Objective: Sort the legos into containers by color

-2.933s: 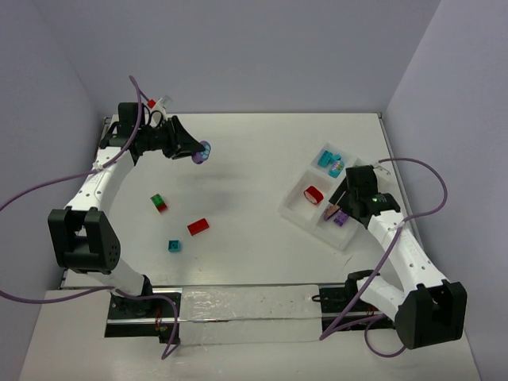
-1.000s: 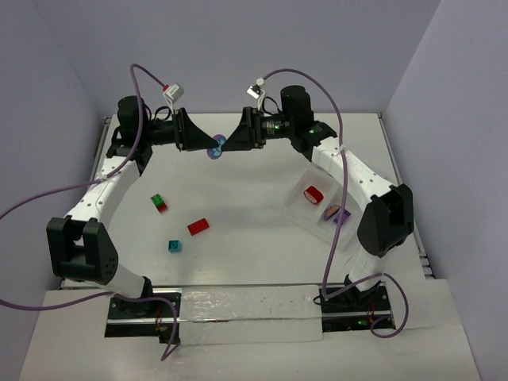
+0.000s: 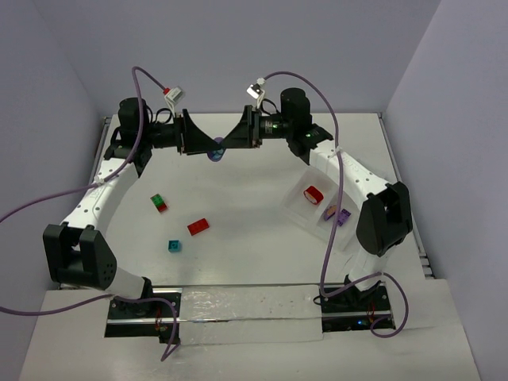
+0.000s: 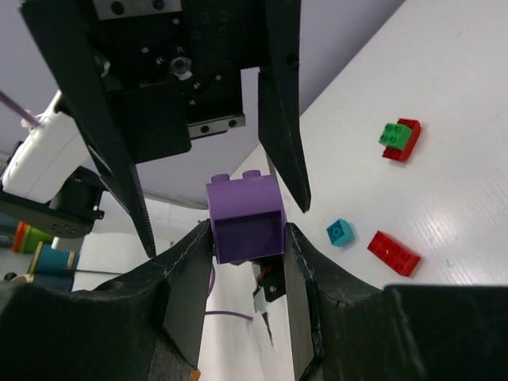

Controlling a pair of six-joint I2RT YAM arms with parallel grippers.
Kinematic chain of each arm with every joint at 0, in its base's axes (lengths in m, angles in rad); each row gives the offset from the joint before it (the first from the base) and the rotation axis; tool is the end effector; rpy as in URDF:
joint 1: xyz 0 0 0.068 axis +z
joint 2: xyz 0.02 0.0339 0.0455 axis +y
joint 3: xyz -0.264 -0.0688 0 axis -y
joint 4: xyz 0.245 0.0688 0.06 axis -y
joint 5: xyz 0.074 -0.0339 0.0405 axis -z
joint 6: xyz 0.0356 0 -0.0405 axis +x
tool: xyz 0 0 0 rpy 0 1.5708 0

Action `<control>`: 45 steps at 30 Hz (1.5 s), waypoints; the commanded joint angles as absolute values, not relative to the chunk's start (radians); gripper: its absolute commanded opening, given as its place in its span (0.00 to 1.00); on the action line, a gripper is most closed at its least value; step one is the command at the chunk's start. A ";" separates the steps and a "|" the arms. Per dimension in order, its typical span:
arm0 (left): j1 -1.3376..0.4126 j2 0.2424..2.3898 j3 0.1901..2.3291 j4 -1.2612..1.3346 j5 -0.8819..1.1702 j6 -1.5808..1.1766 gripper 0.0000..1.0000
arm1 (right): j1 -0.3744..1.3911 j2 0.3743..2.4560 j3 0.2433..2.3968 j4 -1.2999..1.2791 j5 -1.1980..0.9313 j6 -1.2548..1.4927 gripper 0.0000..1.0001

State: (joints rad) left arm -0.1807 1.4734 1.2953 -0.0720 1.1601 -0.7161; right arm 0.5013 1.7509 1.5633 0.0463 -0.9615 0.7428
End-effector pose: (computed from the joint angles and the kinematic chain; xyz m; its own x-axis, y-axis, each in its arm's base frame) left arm 0.3203 -0.0917 0.3701 -0.8044 -0.1195 -0.5819 0.5535 0.2050 -0.8072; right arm 0.3478 0.2239 0.3732 -0.7585 0.0257 -0.6511 -0.6435 0.1281 0.7547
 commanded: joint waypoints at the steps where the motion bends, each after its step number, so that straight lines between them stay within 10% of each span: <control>1: -0.184 1.434 1.320 -0.099 1.141 -0.672 0.92 | 0.497 1.675 1.543 0.018 -0.905 0.699 0.00; 28: -0.037 1.419 1.321 -0.506 0.474 -0.512 0.95 | 0.147 1.123 1.149 -0.644 0.231 0.379 0.00; 45: -0.034 1.457 1.335 -0.543 0.471 -0.489 0.95 | 0.015 0.986 0.842 -0.650 0.169 0.487 0.10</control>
